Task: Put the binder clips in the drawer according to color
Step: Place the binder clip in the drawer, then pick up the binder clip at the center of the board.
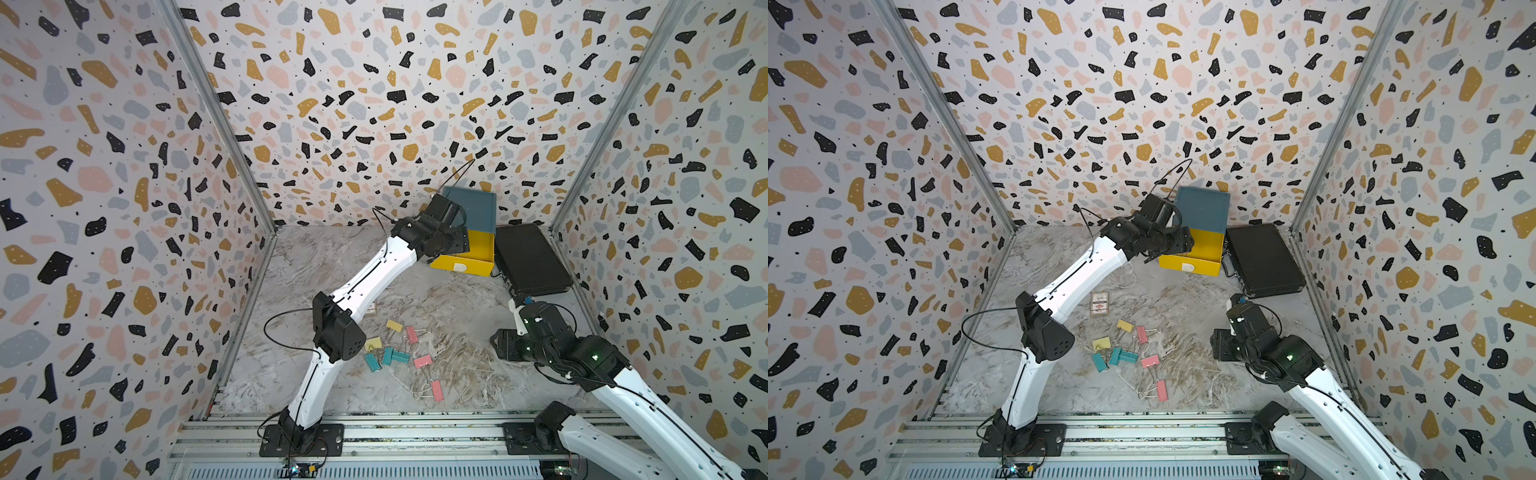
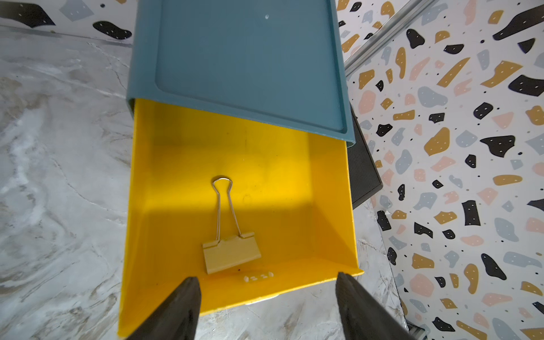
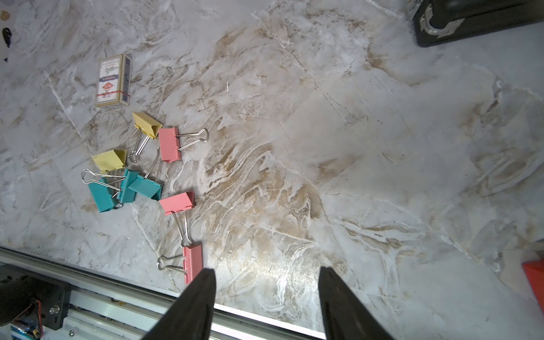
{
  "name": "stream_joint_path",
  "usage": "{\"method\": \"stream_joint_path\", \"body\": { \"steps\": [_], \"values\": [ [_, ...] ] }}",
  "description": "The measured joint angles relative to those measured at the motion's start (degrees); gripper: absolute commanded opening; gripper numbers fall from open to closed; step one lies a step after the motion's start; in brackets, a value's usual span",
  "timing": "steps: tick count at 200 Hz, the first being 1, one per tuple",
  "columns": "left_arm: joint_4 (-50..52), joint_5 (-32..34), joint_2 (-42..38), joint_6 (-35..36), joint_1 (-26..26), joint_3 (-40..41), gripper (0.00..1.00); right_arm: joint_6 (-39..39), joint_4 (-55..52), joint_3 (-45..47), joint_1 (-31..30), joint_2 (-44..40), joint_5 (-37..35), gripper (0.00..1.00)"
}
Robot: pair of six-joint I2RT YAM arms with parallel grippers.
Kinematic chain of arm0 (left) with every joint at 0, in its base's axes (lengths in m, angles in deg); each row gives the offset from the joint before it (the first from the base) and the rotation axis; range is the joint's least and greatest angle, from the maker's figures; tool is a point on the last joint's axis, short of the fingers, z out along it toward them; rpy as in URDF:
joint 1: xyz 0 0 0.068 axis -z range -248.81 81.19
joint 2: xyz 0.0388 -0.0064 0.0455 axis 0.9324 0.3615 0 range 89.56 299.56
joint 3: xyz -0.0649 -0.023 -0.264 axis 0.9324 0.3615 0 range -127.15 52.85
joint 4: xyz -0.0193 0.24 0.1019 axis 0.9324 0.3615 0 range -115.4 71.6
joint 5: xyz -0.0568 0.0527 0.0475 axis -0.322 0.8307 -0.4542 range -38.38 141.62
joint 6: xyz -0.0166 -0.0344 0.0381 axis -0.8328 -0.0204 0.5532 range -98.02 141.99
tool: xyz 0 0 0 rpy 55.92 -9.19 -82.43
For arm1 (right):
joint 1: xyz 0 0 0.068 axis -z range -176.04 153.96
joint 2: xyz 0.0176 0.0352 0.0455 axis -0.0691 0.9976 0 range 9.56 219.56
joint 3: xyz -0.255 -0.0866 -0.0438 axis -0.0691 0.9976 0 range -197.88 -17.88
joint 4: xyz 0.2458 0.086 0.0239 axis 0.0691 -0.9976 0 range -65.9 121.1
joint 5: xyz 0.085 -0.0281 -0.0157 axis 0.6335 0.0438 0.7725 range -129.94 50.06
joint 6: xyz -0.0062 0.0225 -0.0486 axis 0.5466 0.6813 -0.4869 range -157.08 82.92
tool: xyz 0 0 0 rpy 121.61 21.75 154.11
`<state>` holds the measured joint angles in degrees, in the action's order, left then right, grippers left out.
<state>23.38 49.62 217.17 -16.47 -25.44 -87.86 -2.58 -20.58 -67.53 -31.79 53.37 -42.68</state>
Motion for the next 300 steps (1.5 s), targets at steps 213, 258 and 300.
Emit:
{"method": "stream_joint_path", "body": {
  "steps": [213,258,300],
  "values": [
    [9.1,12.8,-45.2,-4.8,-3.8,73.5,0.92,-5.1,19.6,4.3,0.0,-16.9,17.4,0.62],
    [3.9,10.4,-39.4,-5.2,-7.2,77.1,0.93,-4.7,21.4,5.8,0.0,-16.3,20.8,0.61],
    [-1.4,8.3,-35.1,-6.9,-7.3,79.7,0.91,-4.5,23.0,7.0,0.0,-16.3,23.1,0.61]
  ]
}}
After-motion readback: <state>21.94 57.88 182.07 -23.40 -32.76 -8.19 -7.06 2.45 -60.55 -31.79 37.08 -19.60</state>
